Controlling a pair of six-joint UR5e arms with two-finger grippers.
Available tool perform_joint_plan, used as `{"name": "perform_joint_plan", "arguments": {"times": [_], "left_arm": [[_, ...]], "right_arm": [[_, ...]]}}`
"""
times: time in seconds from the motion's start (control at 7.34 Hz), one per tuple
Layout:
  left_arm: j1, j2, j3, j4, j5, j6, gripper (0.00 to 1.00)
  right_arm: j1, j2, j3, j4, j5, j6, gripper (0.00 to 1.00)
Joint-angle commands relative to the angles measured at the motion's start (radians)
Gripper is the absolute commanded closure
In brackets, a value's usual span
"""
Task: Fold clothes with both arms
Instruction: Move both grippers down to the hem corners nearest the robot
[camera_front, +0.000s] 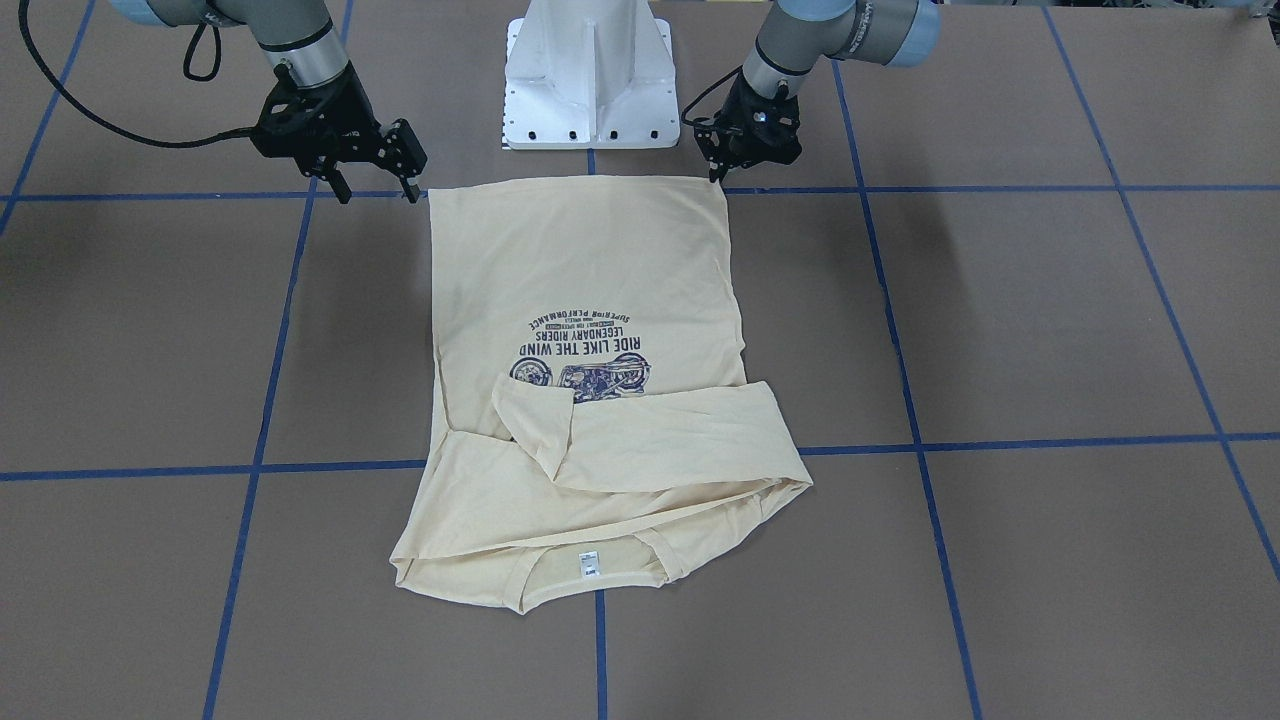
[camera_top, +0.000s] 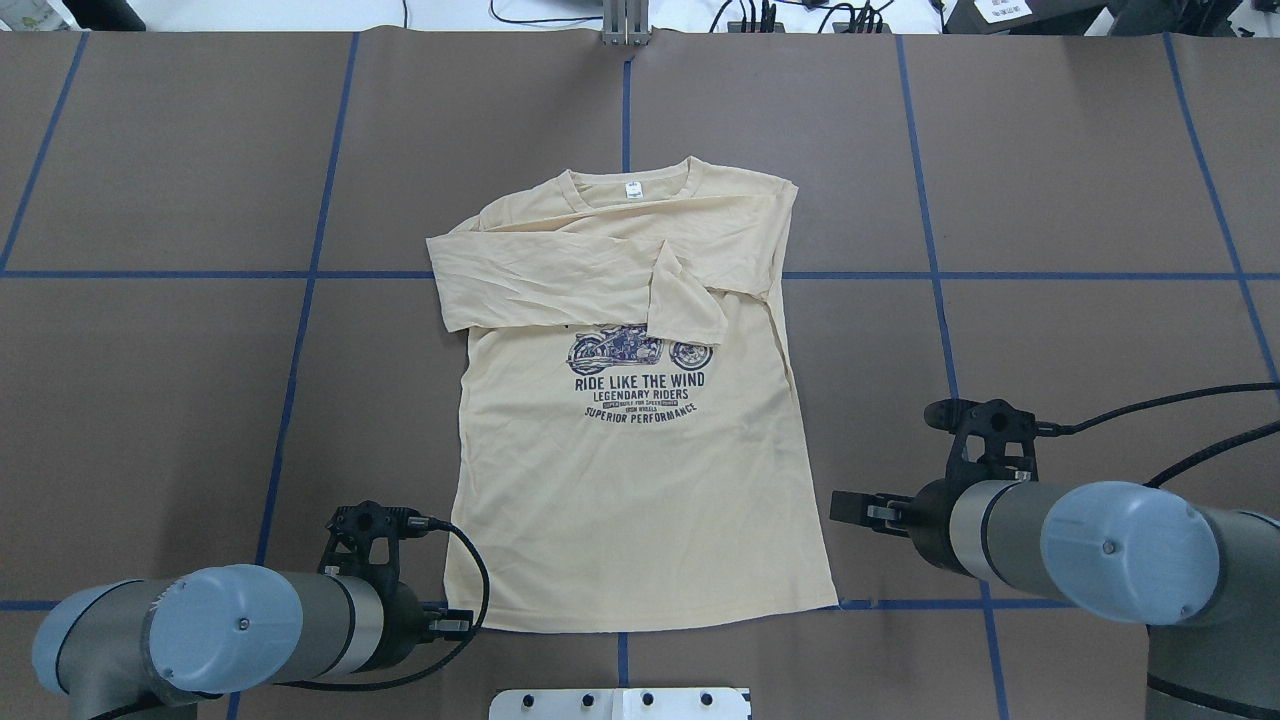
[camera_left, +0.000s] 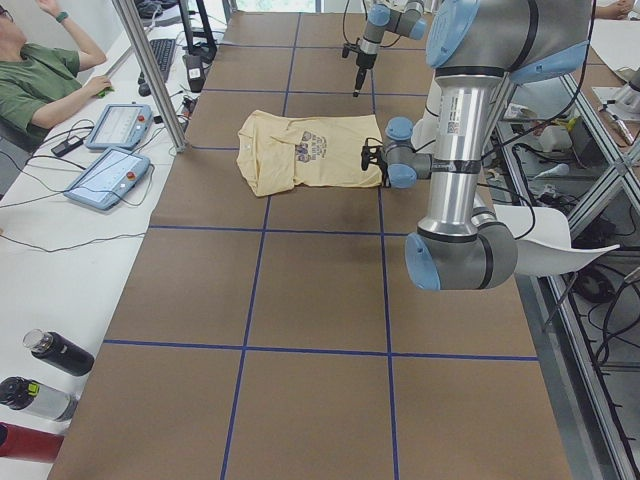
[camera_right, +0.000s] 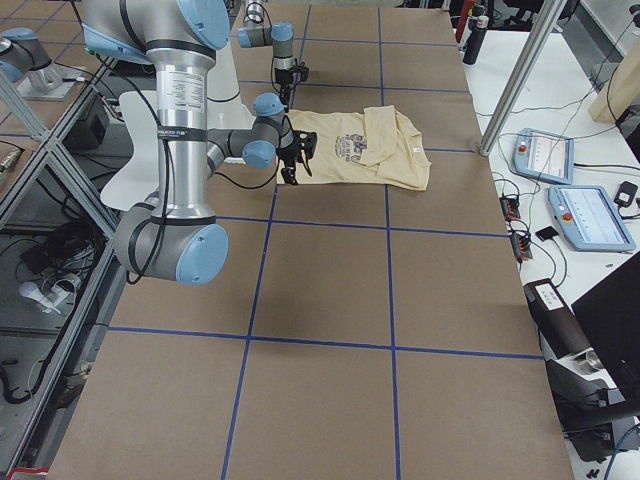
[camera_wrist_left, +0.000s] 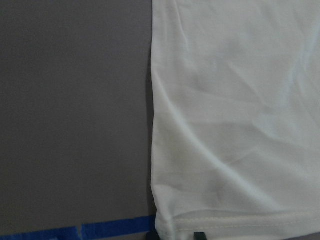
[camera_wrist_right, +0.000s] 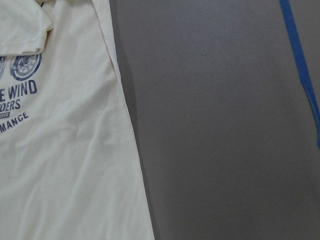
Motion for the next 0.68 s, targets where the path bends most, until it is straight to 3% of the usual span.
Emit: {"name": "perform_joint_plan", "arguments": {"times": [0.0, 0.27, 0.41, 0.55], "left_arm": [[0.0, -0.002, -0.003, 0.001, -0.002, 0.0, 1.0], [0.001, -0.017, -0.003, 0.001, -0.003, 0.0, 1.0], [0.001, -0.017, -0.005, -0.001, -0.006, 0.0, 1.0], [0.001, -0.017, -0.005, -0.001, -0.008, -0.001, 1.0]], "right_arm": [[-0.107, 0.026, -0.005, -0.054, -0.105, 0.103, 0.0], [-0.183, 0.08, -0.072, -0.074, -0.206, 0.143, 0.07], [-0.205, 0.079, -0.077, -0.074, -0.24, 0.163, 0.28], [-0.23, 0.08, -0.081, -0.074, -0.259, 0.18, 0.44]]}}
